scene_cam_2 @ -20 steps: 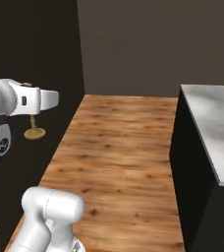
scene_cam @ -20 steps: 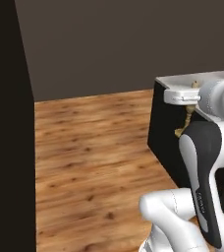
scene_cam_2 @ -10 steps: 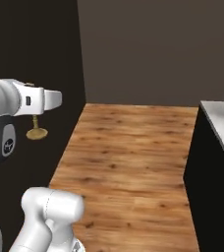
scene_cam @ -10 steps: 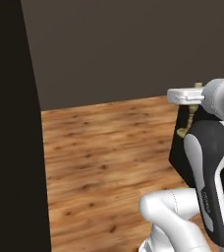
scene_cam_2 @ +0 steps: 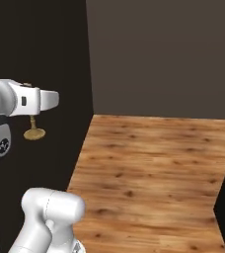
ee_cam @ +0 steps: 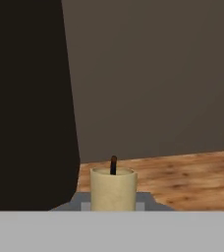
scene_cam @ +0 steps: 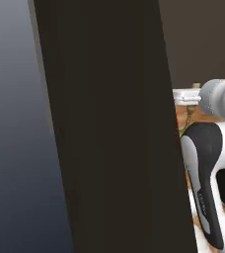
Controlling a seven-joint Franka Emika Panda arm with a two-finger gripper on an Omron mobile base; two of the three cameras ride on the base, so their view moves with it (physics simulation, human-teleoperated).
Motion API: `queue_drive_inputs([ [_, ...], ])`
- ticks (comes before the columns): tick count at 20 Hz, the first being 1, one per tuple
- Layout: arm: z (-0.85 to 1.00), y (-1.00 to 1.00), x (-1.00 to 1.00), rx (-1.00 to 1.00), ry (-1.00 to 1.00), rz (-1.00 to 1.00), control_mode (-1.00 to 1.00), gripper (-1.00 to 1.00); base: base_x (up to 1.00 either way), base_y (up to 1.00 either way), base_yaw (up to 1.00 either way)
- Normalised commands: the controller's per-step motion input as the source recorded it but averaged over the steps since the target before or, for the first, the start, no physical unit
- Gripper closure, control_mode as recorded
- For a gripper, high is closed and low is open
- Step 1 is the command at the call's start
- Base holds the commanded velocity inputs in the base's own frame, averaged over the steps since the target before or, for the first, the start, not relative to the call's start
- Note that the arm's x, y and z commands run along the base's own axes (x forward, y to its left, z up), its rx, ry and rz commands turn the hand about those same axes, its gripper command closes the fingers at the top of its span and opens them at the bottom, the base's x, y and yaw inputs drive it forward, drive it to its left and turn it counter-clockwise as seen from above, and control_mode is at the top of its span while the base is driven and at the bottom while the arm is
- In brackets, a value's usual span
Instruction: Get the candle and the beer from the cabinet and move them to the dining counter.
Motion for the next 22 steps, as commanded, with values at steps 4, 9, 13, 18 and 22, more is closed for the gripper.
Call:
queue_drive_inputs([
  [4,0.0,0.0,0.0,0.0,0.0,0.0,1.0,1.0,1.0,0.44,-0.09],
  [9,0.0,0.0,0.0,0.0,0.0,0.0,1.0,1.0,1.0,0.31,-0.14],
  [13,0.0,0.0,0.0,0.0,0.0,0.0,1.0,1.0,1.0,0.31,-0.16],
  [18,0.0,0.0,0.0,0.0,0.0,0.0,1.0,1.0,1.0,0.21,-0.2],
  [22,0.0,0.0,0.0,0.0,0.0,0.0,1.0,1.0,1.0,0.23,-0.34],
])
